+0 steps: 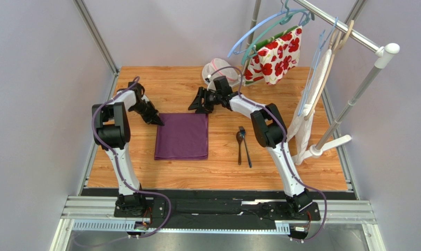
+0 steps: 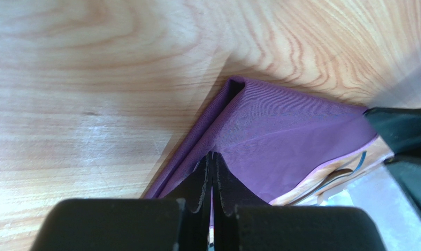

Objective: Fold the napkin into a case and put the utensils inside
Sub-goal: Smooth out the square-folded napkin at the center of the board.

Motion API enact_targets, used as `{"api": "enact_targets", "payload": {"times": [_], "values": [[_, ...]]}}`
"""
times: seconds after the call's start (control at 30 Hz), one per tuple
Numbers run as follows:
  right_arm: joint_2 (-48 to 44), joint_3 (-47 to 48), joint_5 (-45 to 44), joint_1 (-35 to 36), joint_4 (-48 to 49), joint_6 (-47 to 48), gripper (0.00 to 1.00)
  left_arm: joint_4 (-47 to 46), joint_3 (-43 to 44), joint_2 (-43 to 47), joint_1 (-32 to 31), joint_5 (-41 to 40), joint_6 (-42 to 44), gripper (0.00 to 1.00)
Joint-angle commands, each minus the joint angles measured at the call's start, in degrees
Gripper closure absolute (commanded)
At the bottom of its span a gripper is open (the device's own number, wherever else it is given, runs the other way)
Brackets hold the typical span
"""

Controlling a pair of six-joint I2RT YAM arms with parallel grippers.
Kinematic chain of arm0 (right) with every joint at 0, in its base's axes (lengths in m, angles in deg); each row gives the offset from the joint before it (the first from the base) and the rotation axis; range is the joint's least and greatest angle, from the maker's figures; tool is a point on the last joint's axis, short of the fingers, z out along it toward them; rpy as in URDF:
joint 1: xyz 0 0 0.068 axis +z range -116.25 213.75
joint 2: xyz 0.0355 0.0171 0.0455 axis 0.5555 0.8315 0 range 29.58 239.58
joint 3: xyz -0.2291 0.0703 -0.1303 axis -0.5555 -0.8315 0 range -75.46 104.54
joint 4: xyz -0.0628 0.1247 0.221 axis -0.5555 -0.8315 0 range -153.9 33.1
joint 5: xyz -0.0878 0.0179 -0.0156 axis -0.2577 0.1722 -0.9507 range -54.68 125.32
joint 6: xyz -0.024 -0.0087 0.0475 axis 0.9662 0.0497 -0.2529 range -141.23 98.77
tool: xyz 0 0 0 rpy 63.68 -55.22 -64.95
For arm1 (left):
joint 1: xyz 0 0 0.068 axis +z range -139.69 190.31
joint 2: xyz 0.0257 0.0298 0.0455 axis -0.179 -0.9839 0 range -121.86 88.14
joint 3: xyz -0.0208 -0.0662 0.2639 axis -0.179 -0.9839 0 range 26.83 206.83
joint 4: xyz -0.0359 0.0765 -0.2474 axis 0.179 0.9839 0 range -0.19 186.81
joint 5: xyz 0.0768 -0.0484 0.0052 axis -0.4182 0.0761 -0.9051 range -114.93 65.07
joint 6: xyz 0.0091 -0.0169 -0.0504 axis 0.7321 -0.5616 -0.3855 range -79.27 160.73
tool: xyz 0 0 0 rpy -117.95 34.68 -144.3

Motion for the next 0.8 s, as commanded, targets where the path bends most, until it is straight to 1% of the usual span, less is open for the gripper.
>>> {"api": "enact_targets", "payload": {"times": [0.0, 0.17, 0.2, 0.23, 0.27, 0.33, 0.37, 0.47, 0.53, 0.57, 0.63, 0.73, 0.77], "values": [[0.1, -3.1, 2.9, -2.4, 4.8, -1.1, 0.40, 2.6, 0.9, -1.4, 0.8, -4.5, 0.3, 1.00], [-2.4, -6.1, 2.0, -3.8, 2.1, 2.8, 0.40, 2.4, 0.3, -1.0, 1.0, -5.3, 1.3, 1.00], [-2.8, -6.0, 1.3, -4.1, 1.1, 4.9, 0.41, 2.1, 0.2, -1.0, 1.0, -5.2, 1.5, 1.00], [-3.3, -5.6, 0.7, -4.1, -0.3, 6.1, 0.41, 1.9, 0.0, -0.7, 1.1, -5.3, 1.8, 1.00], [-4.1, -4.2, -1.0, -4.1, -4.0, 7.8, 0.41, 1.8, -0.5, 0.2, 1.0, -5.2, 2.1, 1.00], [-5.0, -2.9, -2.4, -3.9, -7.0, 10.9, 0.41, 0.6, -0.9, 1.5, 0.9, -4.2, 2.4, 1.00], [-5.7, -1.9, -3.1, -3.8, -8.8, 11.4, 0.41, -0.2, -1.6, 3.0, 1.0, -1.7, 2.8, 1.00], [-6.7, -0.8, -4.8, -3.1, -10.1, 11.3, 0.40, -2.9, -3.0, 6.4, 0.9, 3.3, 2.9, 1.00], [-7.1, 1.8, -5.0, -2.7, -11.1, 11.0, 0.40, -5.3, -3.9, 8.3, 1.1, 4.8, 2.8, 1.00], [-7.1, 2.5, -5.4, -2.1, -12.3, 10.6, 0.40, -6.5, -4.9, 9.9, 0.9, 6.9, 2.5, 1.00], [-7.9, 3.9, -5.7, -1.6, -12.7, 10.1, 0.40, -10.5, -5.9, 11.3, 0.7, 8.4, 1.8, 1.00], [-9.3, 4.0, -6.9, -0.3, -13.3, 9.8, 0.40, -16.0, -7.1, 12.8, 0.2, 10.3, -0.9, 1.00], [-9.6, 3.5, -5.9, 0.3, -12.5, 9.0, 0.40, -17.1, -7.5, 12.7, 0.1, 10.9, -2.8, 1.00]]}}
